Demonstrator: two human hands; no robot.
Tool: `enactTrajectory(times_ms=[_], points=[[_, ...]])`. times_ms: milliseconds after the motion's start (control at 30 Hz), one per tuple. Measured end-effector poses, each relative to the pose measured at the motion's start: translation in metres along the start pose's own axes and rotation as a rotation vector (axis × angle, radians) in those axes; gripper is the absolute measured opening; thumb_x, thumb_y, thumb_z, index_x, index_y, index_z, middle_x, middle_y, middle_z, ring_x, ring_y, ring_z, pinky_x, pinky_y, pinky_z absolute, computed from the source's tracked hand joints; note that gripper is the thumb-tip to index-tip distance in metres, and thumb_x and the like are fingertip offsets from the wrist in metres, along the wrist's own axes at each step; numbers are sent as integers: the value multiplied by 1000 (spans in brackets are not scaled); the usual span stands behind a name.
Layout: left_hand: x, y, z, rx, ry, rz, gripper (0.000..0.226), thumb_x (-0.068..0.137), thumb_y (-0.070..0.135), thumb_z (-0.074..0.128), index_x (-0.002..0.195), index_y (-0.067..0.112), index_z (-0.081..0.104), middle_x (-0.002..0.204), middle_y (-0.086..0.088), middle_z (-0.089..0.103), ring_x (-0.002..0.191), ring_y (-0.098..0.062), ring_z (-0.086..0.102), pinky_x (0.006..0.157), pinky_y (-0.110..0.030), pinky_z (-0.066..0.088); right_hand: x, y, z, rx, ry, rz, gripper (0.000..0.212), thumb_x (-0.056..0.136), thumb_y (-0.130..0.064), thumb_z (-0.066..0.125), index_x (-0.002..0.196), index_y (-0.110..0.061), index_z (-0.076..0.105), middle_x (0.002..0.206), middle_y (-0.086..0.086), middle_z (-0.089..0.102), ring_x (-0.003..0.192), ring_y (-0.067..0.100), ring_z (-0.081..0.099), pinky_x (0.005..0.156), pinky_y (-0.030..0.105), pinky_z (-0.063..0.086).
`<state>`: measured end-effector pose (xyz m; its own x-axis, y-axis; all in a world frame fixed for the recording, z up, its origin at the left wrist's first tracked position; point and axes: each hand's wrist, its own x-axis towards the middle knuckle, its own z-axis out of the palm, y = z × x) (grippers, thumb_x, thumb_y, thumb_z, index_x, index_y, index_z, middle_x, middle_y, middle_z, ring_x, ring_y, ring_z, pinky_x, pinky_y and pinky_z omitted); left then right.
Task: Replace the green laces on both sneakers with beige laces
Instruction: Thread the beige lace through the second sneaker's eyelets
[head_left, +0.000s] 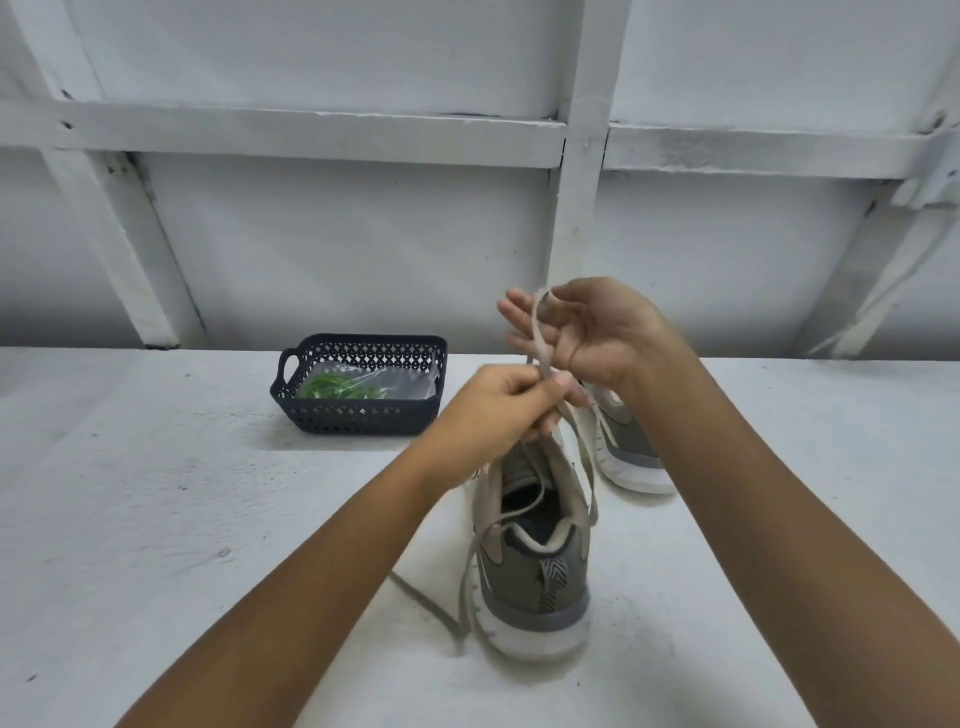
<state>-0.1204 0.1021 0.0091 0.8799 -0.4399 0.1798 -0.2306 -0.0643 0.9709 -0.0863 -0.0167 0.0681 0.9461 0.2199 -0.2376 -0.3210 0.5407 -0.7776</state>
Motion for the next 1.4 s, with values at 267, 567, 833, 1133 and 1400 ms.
enactTrajectory(times_ms=[267,567,833,1133,1400], points=[[36,14,-51,-444,230,-25,28,100,15,40,84,6,61,55,3,63,47,-4,54,50,-15,47,-3,38,-31,-247,-27,121,35,100,-24,30,94,-7,60,59,2,60,43,10,54,43,17,44],[76,3,-85,-508,452,-68,21,100,11,39,90,7,57,68,-1,71,63,-10,68,63,-23,55,-19,45,-68,-267,-48,19,22,98,-14,40,91,-8,61,51,-6,34,39,4,28,38,14,26],[65,-15,-56,382,115,-436,29,100,30,42,82,11,56,68,-3,56,54,-12,52,48,-19,39,-13,47,-80,-260,5,-85,31,95,2,32,96,-7,61,63,-2,53,49,6,49,45,16,44],[42,-40,-16,662,-60,-355,17,86,14,56,78,14,71,78,-6,65,69,-15,53,62,-25,40,14,80,-90,-383,251,-286,21,93,0,51,84,-13,66,65,-3,54,55,5,48,61,21,49],[38,-56,-2,311,95,-437,14,73,14,59,75,8,70,76,-10,66,70,-19,58,71,-32,53,22,98,-97,-445,347,-413,21,89,4,56,78,-11,64,69,8,59,54,4,55,56,15,49]])
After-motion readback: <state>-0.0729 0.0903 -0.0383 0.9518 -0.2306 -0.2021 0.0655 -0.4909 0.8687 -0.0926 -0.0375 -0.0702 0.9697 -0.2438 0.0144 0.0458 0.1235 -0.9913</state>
